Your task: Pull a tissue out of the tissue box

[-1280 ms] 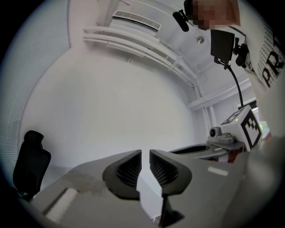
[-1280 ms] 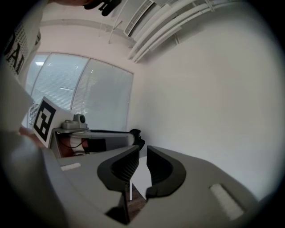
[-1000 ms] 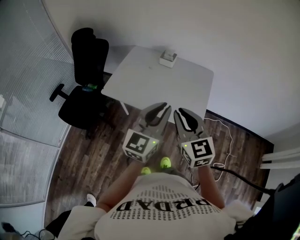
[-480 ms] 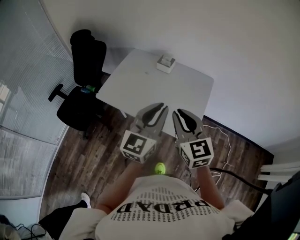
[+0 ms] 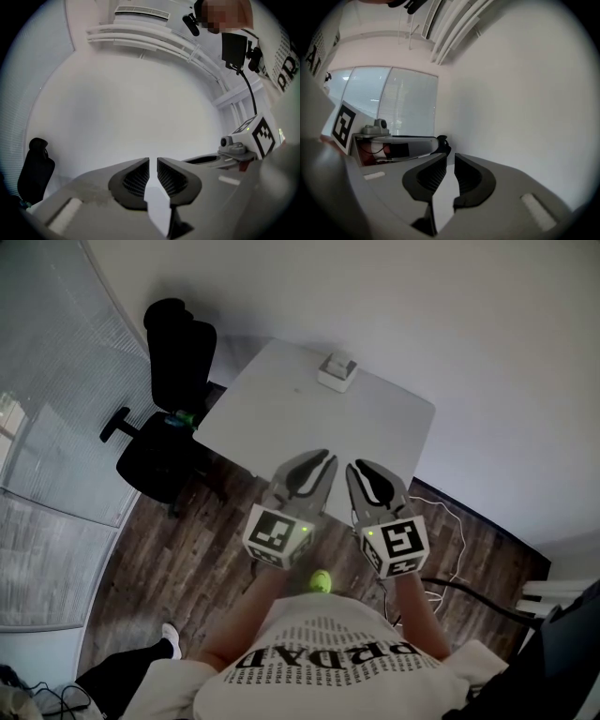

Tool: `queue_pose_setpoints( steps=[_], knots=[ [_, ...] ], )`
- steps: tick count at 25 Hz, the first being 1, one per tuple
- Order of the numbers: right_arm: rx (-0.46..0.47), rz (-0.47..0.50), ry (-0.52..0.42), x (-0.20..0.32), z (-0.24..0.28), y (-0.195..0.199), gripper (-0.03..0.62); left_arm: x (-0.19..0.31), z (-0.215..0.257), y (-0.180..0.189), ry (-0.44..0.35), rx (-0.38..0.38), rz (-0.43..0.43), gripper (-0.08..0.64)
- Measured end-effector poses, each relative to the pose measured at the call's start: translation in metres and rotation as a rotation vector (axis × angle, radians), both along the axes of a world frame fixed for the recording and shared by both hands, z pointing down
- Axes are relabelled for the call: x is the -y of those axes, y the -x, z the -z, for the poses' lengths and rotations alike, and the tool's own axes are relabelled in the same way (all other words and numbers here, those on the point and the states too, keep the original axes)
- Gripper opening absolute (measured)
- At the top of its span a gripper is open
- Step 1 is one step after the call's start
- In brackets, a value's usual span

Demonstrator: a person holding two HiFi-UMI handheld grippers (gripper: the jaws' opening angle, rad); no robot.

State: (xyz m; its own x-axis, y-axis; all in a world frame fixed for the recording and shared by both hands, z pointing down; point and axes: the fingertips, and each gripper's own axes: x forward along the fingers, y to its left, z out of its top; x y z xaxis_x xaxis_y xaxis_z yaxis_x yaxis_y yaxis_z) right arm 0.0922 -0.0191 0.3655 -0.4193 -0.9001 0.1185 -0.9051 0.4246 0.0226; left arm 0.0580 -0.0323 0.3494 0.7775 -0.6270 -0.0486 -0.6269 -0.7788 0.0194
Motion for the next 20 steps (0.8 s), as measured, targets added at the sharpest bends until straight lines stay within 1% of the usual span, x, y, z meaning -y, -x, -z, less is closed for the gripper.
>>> queue_pose_setpoints(
  steps=[2, 5, 10, 20],
  knots=[
    [0.006, 0.005, 0.009, 0.012, -0.002, 0.003, 0.058, 0.012, -0.003, 0.003, 0.010, -0.004, 0.005, 0.043],
    [-0.010, 0.006, 0.020, 0.034, -0.006, 0.010, 0.058, 0.035, -0.007, 0.010, 0.022, -0.009, 0.004, 0.043],
    [-0.017, -0.008, 0.031, 0.061, -0.010, 0.016, 0.058, 0.063, -0.007, 0.017, 0.016, -0.016, -0.015, 0.043],
    [-0.044, -0.077, 0.044, 0.153, -0.007, 0.024, 0.058, 0.158, -0.004, 0.025, 0.027, -0.021, -0.088, 0.043]
  ],
)
